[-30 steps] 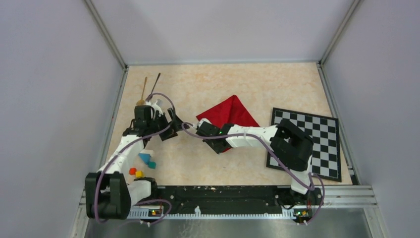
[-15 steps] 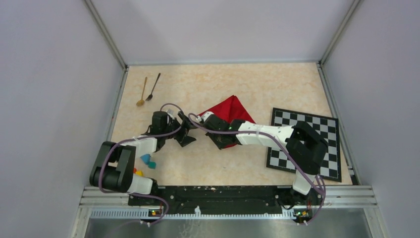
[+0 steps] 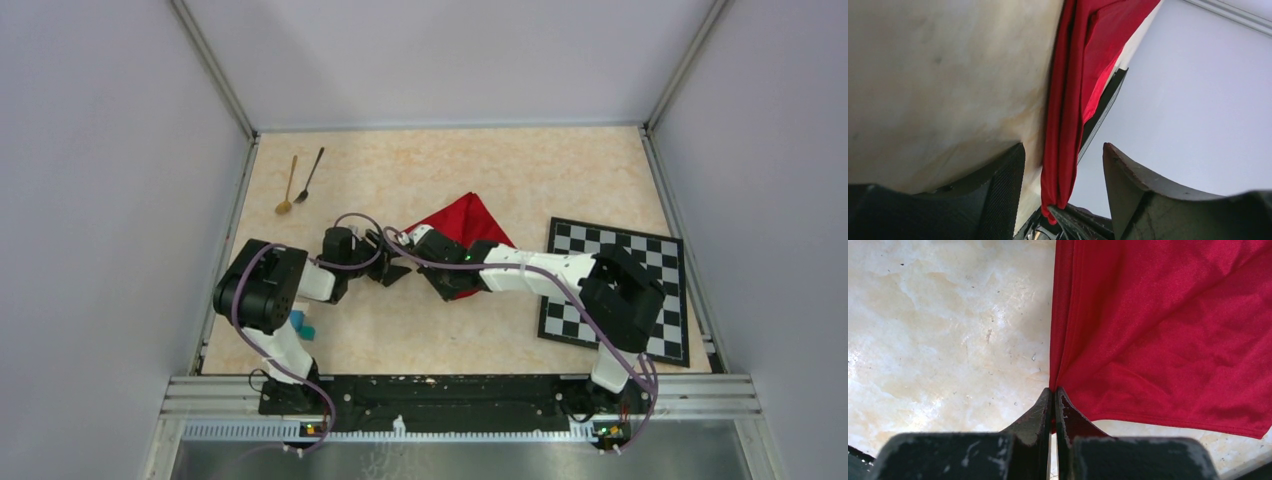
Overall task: Fold the napkin into a case and place the utensils inside
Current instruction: Pick up the upper triangle-folded napkin from the center of the board.
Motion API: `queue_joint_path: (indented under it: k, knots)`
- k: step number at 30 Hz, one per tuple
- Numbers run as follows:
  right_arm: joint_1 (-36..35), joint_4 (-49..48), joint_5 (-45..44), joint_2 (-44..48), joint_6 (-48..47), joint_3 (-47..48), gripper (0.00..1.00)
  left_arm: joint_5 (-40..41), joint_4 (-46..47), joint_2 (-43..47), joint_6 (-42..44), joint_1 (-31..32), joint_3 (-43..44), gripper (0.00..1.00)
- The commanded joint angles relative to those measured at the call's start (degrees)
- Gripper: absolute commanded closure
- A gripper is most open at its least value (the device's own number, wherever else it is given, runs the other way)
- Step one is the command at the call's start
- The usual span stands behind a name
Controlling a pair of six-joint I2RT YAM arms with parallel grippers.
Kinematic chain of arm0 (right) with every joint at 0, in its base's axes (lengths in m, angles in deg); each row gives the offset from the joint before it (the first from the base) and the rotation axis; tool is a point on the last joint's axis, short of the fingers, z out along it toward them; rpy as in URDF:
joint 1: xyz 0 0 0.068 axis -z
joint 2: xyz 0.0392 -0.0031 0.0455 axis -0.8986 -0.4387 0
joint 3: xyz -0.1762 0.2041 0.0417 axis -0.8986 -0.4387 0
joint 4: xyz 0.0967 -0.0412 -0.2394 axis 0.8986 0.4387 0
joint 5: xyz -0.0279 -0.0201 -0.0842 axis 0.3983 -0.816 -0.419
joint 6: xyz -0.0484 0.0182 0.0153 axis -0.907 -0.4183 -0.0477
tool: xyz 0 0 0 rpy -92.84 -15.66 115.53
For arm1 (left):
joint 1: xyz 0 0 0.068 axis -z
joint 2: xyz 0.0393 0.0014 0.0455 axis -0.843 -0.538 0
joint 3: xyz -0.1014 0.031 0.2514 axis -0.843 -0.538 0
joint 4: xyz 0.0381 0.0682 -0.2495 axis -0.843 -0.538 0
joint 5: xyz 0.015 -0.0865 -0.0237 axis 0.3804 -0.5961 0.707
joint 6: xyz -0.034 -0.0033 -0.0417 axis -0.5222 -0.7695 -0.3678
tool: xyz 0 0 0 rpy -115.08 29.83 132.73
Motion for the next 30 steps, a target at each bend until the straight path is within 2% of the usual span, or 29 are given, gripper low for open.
queue_joint_path:
  k: [1,6,10,12,14,18,25,28,30]
  knots:
    - [0.7,-1.71,0.58,3.95,0.23,-0.32,1.0,2.98,3.69,-4.89,-0.07,0.41,2.12,0.37]
    - [1.16,-1.84,1.1,4.84,0.05,-0.42,1.0,4.72,3.59,-7.82,0.65,0.7,3.31,0.4]
    - [1.34,-2.03,1.56,4.91,0.01,-0.55,1.0,5.95,1.72,-8.51,2.19,0.79,4.68,0.47]
    - [1.47,-2.08,1.65,5.01,-0.08,-0.78,1.0,6.33,1.44,-8.66,2.96,0.75,5.32,0.53]
    - [1.7,-2.13,1.92,5.08,-0.16,-1.0,1.0,6.61,0.39,-8.16,4.41,0.66,6.26,0.63]
    - [1.83,-2.58,2.5,5.32,-0.26,-1.81,1.0,8.34,-3.77,-6.37,7.61,0.66,8.01,0.75]
    - [1.83,-4.24,4.45,4.67,-0.23,-2.78,1.0,6.77,-4.43,-5.59,8.91,0.18,8.92,0.95]
    - [1.83,-4.7,5.62,4.97,0.25,-2.78,1.0,6.93,-6.59,-3.61,10.25,-0.07,9.1,1.0]
    - [1.81,-5.04,5.91,4.89,0.63,-2.9,1.0,7.19,-7.65,-2.53,10.69,-0.29,9.07,1.0]
